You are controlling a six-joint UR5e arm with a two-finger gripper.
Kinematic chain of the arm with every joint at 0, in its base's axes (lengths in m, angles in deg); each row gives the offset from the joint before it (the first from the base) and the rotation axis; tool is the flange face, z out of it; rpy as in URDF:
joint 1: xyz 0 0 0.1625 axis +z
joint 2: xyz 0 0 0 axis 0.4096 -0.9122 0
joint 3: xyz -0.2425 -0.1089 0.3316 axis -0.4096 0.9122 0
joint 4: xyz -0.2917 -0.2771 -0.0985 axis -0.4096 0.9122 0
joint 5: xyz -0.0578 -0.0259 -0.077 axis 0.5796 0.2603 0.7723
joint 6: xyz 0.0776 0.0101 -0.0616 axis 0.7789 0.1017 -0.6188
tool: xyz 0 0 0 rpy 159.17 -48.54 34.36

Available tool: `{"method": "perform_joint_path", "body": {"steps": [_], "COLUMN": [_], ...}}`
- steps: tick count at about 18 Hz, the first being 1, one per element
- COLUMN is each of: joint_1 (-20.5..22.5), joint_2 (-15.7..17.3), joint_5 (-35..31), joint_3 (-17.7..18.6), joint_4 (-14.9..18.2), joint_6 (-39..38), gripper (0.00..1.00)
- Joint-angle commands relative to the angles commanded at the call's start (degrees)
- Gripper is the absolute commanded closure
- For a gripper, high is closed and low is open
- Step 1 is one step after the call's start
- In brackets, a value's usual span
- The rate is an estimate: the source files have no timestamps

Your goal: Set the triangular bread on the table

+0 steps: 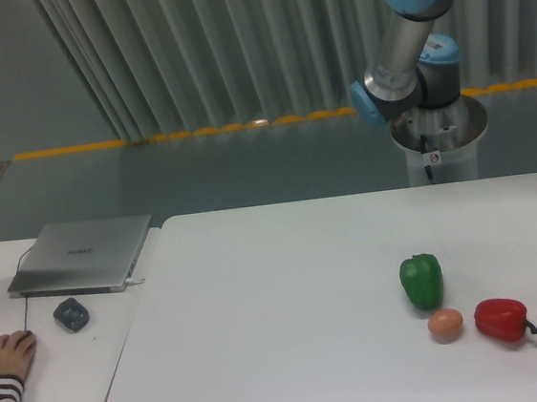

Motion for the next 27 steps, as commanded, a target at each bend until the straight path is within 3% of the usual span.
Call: {"method": "perform_joint_path", "body": {"steps": [2,10,17,23,27], "joint_1": [-0.2,-1.5,-5.4,-9.0,-11.7], "joint_2": [1.1,3.9,4.3,4.1,3.5], "joint_5": [1.4,5.7,10.4,10.4,10.2], "joint_3": [-0.5,-1.6,-3.3,-3.4,-3.0], "joint_4": [2.8,6.3,5.6,2.4,-1.6], "joint_6": [-0.3,-4.5,-17.2,-25.3,-32.7], "gripper": [0.55,0.55,0.55,0.55,0.55]}}
